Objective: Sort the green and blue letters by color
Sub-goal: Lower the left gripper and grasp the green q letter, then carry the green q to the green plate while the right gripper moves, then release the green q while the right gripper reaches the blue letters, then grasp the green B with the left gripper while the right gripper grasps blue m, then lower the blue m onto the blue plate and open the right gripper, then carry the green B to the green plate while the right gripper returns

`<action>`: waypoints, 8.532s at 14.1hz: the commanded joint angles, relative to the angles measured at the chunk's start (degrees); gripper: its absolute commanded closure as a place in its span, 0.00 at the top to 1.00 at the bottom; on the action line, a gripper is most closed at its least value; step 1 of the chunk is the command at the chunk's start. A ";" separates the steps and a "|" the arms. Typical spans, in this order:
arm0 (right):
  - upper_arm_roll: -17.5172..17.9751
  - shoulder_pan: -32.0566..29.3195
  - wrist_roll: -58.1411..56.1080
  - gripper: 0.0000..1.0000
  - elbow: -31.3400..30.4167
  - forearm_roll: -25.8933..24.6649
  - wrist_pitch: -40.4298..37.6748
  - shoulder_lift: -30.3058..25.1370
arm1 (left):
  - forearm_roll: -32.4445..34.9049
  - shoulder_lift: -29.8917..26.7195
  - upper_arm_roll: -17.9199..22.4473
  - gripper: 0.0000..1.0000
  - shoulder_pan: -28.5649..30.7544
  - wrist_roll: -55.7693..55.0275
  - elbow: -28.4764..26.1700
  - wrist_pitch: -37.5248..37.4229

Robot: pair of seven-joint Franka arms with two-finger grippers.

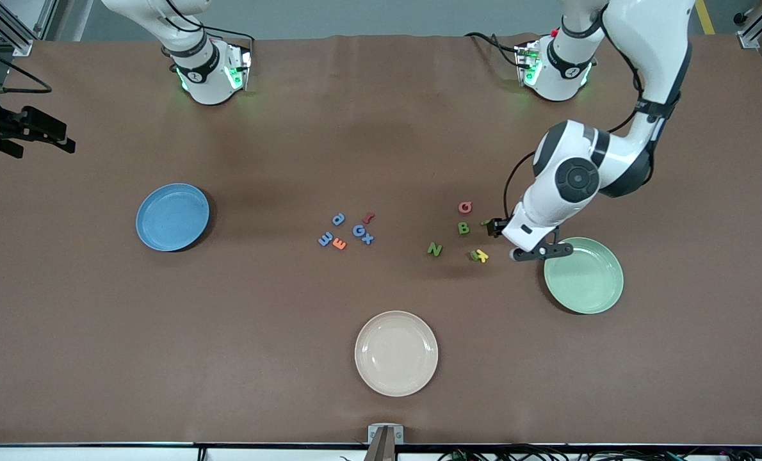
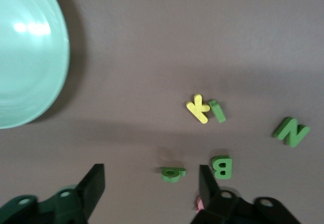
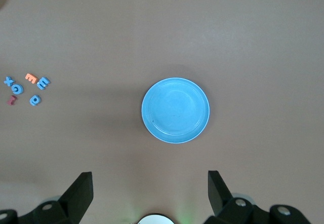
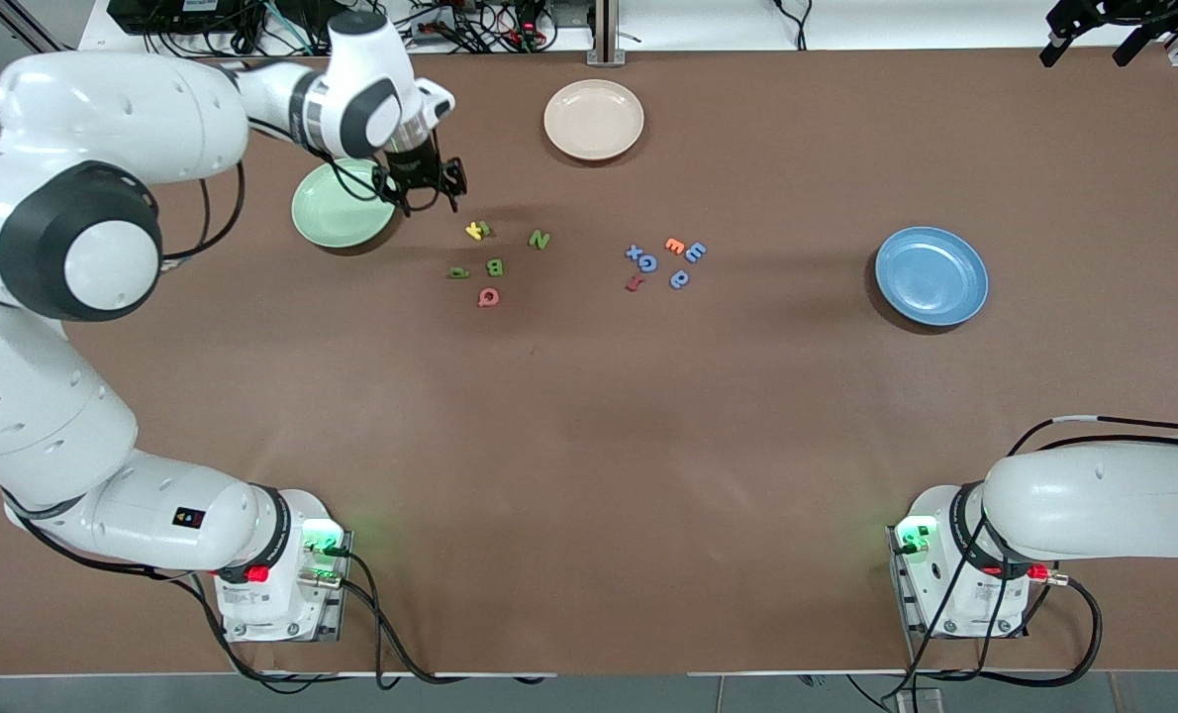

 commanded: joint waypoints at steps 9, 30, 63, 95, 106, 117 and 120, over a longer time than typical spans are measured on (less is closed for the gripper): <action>1.59 0.17 1.36 1.00 -2.40 -2.10 1.75 -3.02 | -0.12 5.87 0.18 0.66 -3.61 -2.99 -6.32 11.08; 1.67 6.22 7.47 1.00 4.36 -3.07 4.82 14.81 | -0.03 2.00 0.62 0.00 12.11 14.57 -2.38 10.20; 1.41 38.22 81.08 0.65 -12.69 1.33 58.17 39.77 | 6.91 16.77 -0.79 0.54 -5.27 -32.26 13.55 8.53; 0.62 11.00 30.14 0.01 -38.51 -2.36 51.13 13.06 | 7.09 12.83 -1.14 0.27 -6.15 -33.14 10.66 2.64; 0.88 4.12 19.02 1.00 -41.43 -2.19 52.92 13.15 | 12.01 8.51 -4.91 0.52 -6.51 -31.82 -0.25 10.72; 2.03 31.18 62.85 0.97 -30.02 2.73 57.55 21.30 | 11.92 8.60 -5.18 0.50 -4.57 -29.97 -2.63 11.77; 2.03 35.75 73.40 0.95 -25.62 2.65 60.98 27.63 | 11.92 9.83 -5.18 0.50 -4.66 -30.59 -2.28 13.80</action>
